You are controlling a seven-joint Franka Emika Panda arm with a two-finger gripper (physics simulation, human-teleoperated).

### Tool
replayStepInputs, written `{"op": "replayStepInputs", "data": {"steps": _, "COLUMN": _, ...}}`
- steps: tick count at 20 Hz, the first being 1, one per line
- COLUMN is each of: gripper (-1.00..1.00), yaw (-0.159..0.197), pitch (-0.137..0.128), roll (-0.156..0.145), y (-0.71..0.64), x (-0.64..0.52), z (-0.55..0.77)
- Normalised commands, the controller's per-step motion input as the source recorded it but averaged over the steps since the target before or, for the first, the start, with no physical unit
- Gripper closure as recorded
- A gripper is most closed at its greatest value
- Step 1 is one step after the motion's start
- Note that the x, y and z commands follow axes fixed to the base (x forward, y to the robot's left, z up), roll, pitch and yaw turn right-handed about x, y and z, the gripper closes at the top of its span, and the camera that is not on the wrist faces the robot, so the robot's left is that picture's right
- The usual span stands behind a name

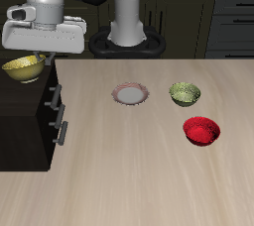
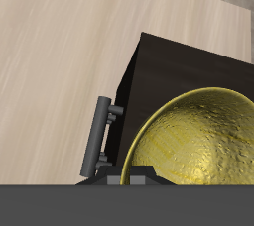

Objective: Place the yellow bowl on top of the wooden cabinet

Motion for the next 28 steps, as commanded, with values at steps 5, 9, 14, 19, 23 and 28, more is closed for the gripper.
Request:
{"op": "replayStepInputs", "data": {"steps": 5, "gripper": 1.00, "yaw": -0.012, "pitch": 0.017, "roll": -0.030, "y": -0.43, "x": -0.01, "z": -0.05}}
{"op": "replayStepInputs", "data": {"steps": 9, "gripper": 1.00, "yaw": 0.017, "pitch": -0.003, "roll": 0.003, "y": -0.22, "x": -0.05, "z": 0.08}}
{"op": "replayStepInputs", "data": {"steps": 14, "gripper": 1.00, "yaw": -0.007, "pitch": -0.023, "roll": -0.041, "y": -0.30, "x": -0.04, "z": 0.15}}
{"op": "replayStepInputs", "data": {"steps": 19, "gripper": 1.00, "yaw": 0.012, "pitch": 0.000, "roll": 0.020, "y": 0.09, "x": -0.10, "z": -0.04}}
{"op": "replayStepInputs", "data": {"steps": 23, "gripper": 1.00, "yaw": -0.001, "pitch": 0.000, "roll": 0.012, "y": 0.05, "x": -0.08, "z": -0.03}}
{"op": "replayStepInputs", "data": {"steps": 28, "gripper": 1.00, "yaw": -0.002, "pitch": 0.012, "roll": -0.004, "y": 0.02, "x": 0.05, "z": -0.13}}
